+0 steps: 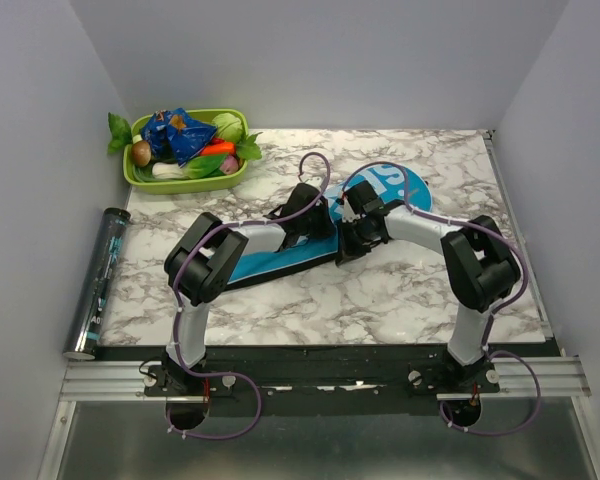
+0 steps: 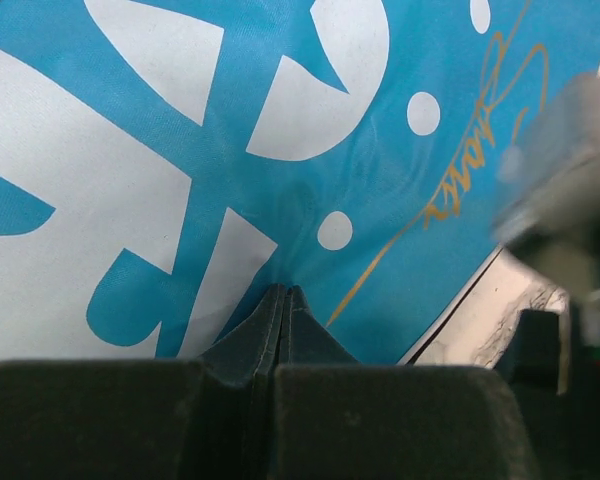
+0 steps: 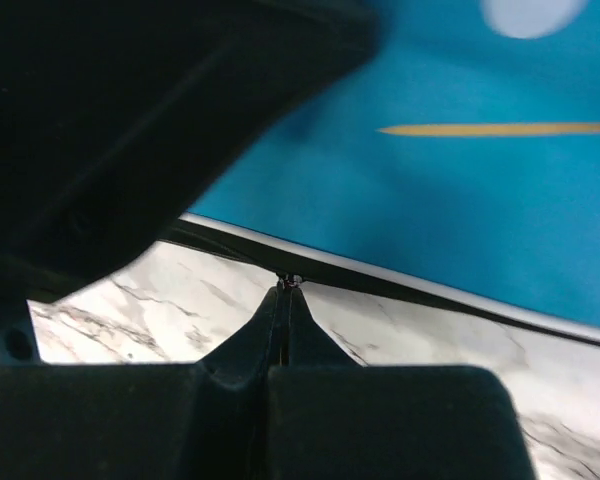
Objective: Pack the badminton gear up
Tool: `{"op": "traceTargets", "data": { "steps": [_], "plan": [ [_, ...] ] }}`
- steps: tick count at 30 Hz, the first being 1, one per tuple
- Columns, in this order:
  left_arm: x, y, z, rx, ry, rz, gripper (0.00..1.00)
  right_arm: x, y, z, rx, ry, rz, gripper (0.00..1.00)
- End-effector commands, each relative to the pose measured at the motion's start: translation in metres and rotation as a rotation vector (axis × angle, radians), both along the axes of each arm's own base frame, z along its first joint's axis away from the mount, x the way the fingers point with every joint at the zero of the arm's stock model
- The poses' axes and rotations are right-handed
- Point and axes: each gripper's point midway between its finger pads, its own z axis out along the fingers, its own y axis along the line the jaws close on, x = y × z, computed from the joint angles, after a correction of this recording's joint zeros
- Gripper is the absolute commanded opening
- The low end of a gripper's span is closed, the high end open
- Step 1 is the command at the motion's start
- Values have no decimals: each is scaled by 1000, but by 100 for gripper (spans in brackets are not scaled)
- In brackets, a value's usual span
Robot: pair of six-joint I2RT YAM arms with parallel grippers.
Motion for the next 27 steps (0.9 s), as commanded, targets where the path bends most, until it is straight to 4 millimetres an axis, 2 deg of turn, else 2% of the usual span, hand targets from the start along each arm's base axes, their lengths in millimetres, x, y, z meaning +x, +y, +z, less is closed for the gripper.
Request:
{"op": "traceTargets", "data": {
  "steps": [1, 3, 4, 6, 7, 8, 9, 10, 12, 13, 15, 16, 17, 18, 19, 20, 21, 22, 23, 24, 26, 27],
  "plan": [
    [-11, 14, -31, 96, 66, -8, 1, -17, 29, -12, 120, 95, 22, 1],
    [-12, 17, -27, 97, 59, -4, 1, -9, 22, -14, 88, 60, -31, 1],
    [-11, 17, -13, 84, 35, 4, 2, -8, 20, -14, 85, 53, -43, 1],
    [-17, 23, -6, 79, 33, 20, 7, 0, 19, -5, 88, 18, -80, 1],
    [-18, 25, 14, 50, 12, 38, 8, 3, 18, -1, 89, 5, -96, 1],
    [-27, 32, 12, 52, 25, 48, 13, 7, 17, 1, 91, -9, -112, 1],
    [-31, 34, 20, 35, 17, 54, 16, 10, 16, 8, 103, -23, -130, 1],
    [-34, 37, 43, 0, -12, 61, 18, 11, 16, 10, 108, -27, -140, 1],
    [-49, 52, 44, 20, 12, 86, 25, 17, 11, 13, 114, -40, -174, 1],
    [-51, 58, 66, 3, -22, 104, 26, 18, 11, 12, 119, -38, -183, 1],
    [-67, 77, 64, 49, 2, 135, 28, 20, 8, 11, 136, -29, -208, 1],
    [-73, 83, 82, 33, -20, 140, 29, 21, 7, 10, 142, -26, -216, 1],
    [-74, 97, 83, 67, -34, 192, 30, 24, 6, 12, 149, -35, -222, 1],
    [-86, 112, 72, 113, -4, 214, 32, 26, 0, 10, 148, -31, -245, 1],
    [-91, 122, 84, 108, -28, 239, 33, 29, -4, 12, 150, -41, -259, 1],
    [-93, 134, 83, 140, -39, 281, 34, 32, -9, 12, 150, -49, -279, 1],
    [-104, 151, 71, 201, -12, 304, 36, 32, -22, 8, 151, -38, -307, 1],
    [-107, 161, 80, 201, -32, 331, 38, 34, -27, 8, 156, -37, -316, 1],
    [-110, 170, 78, 219, -30, 349, 40, 34, -32, 8, 162, -30, -321, 1],
    [-117, 183, 69, 259, -9, 371, 41, 36, -41, 5, 157, -30, -331, 1],
    [-120, 203, 68, 264, 2, 427, 41, 34, -49, 2, 151, -27, -332, 1],
    [-126, 217, 56, 292, 37, 453, 41, 34, -53, 1, 146, -30, -331, 1]
  ]
}}
